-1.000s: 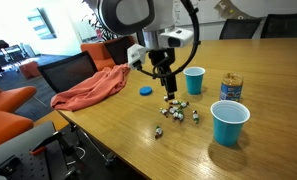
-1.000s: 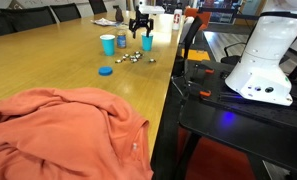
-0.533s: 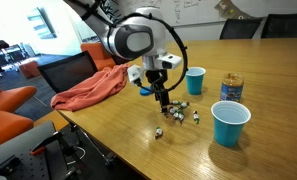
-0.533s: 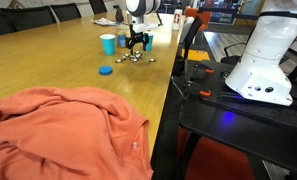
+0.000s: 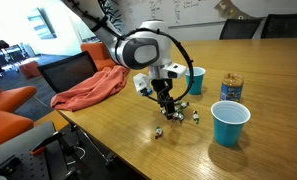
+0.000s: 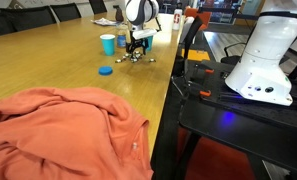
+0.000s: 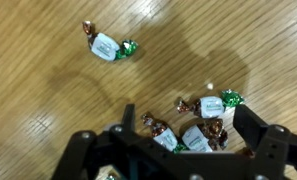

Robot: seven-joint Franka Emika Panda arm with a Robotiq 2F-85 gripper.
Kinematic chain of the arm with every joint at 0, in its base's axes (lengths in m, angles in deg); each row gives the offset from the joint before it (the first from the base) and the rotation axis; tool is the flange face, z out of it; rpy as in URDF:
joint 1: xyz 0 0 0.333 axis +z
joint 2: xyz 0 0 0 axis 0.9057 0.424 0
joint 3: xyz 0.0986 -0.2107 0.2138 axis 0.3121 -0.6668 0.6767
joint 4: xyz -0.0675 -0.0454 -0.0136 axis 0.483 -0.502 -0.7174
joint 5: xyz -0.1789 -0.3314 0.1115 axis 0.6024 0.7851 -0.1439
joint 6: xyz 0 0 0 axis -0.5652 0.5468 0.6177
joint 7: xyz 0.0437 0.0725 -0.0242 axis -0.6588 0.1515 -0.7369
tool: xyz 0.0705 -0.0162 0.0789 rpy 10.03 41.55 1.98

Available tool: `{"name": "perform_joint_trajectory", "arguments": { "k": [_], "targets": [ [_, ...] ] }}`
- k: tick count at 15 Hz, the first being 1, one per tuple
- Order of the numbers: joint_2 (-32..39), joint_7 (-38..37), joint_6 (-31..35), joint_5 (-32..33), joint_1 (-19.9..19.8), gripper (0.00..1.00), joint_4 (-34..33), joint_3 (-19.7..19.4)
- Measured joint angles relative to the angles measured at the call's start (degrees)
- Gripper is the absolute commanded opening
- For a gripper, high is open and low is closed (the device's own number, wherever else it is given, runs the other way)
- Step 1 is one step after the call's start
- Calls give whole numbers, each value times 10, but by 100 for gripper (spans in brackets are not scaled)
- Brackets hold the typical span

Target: Place one piece of candy in each of the blue cups

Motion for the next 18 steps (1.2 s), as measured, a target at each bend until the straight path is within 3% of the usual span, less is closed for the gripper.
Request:
{"name": "perform_joint_trajectory", "arguments": {
  "k": [9, 11, 14, 18],
  "targets": [
    [16, 0, 42, 0, 6, 4, -3, 1],
    [16, 0, 48, -1, 8, 0, -3, 1],
    [4, 1, 75, -8, 8, 3, 4, 4],
    [-59, 2, 131, -29, 7, 3, 30, 13]
  ]
}}
